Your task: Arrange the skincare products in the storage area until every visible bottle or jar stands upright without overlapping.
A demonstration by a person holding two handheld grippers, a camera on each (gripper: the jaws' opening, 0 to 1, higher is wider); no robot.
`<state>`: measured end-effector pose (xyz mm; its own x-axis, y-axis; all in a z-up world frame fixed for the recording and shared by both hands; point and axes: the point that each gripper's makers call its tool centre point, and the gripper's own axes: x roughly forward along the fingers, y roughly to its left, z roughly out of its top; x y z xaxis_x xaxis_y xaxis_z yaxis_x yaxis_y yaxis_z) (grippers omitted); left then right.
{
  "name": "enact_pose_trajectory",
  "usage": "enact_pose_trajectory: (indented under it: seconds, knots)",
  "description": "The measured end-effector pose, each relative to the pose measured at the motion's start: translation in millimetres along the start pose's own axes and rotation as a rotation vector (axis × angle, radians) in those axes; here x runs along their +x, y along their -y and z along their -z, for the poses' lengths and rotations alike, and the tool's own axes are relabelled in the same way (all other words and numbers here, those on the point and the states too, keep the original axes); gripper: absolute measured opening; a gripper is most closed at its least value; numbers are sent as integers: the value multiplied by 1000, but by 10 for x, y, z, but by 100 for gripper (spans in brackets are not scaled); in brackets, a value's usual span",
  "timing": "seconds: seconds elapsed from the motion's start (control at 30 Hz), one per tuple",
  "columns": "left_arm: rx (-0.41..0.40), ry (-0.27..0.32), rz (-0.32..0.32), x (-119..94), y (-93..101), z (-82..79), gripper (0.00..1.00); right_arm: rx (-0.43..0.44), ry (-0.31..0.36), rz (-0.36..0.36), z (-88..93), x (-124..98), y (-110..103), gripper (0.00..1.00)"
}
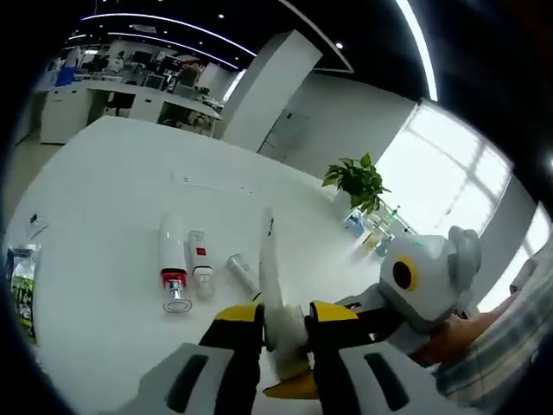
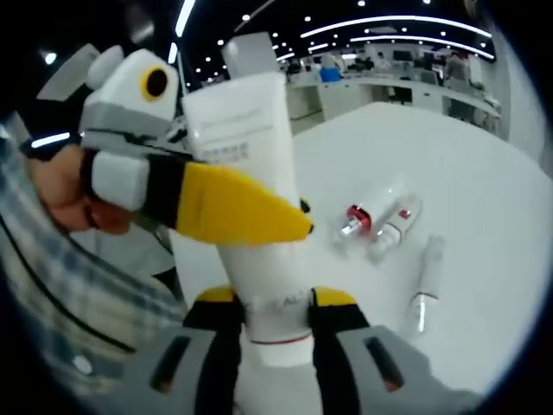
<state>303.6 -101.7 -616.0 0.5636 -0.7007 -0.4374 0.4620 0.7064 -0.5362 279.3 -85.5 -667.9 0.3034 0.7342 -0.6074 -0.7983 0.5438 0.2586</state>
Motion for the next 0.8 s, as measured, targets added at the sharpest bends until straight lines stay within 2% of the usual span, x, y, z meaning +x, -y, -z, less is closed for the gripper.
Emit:
enact_pose_trajectory:
  seconds: [0.07, 0.17, 0.2, 0.33, 0.4, 0.53, 0.6, 0.67, 0.77, 0.8]
  knots:
    - [-28, 0, 20, -1, 15, -2, 21, 7, 5, -3, 2, -7, 20, 29]
    - [-5, -10, 25, -4, 14, -4, 18, -5, -6, -2, 15, 11, 4, 30]
    - [28, -15, 24, -1, 18, 3, 17, -14, -11, -3, 22, 24, 4, 30]
    - [30, -23, 31, -6, 10, 6, 15, -13, -28, -29, 38, 46, -5, 31]
    - [30, -31, 38, -28, -19, 10, 14, -2, -26, -64, 47, 44, -24, 31]
    - [20, -37, 44, -64, -62, 9, 14, -38, 3, -154, 41, 34, -87, 31]
    - [32, -40, 45, -67, -69, 16, 14, -32, 4, -171, 40, -11, -55, 31]
    - [90, -66, 43, -81, -99, 48, 14, -38, 36, -217, -6, -70, -69, 36]
    - [149, -91, 68, -103, -98, 87, 14, -25, 47, -216, -12, -145, -5, 52]
    - [183, -109, 78, -119, -89, 111, 14, -31, 54, -238, -12, -196, -19, 53]
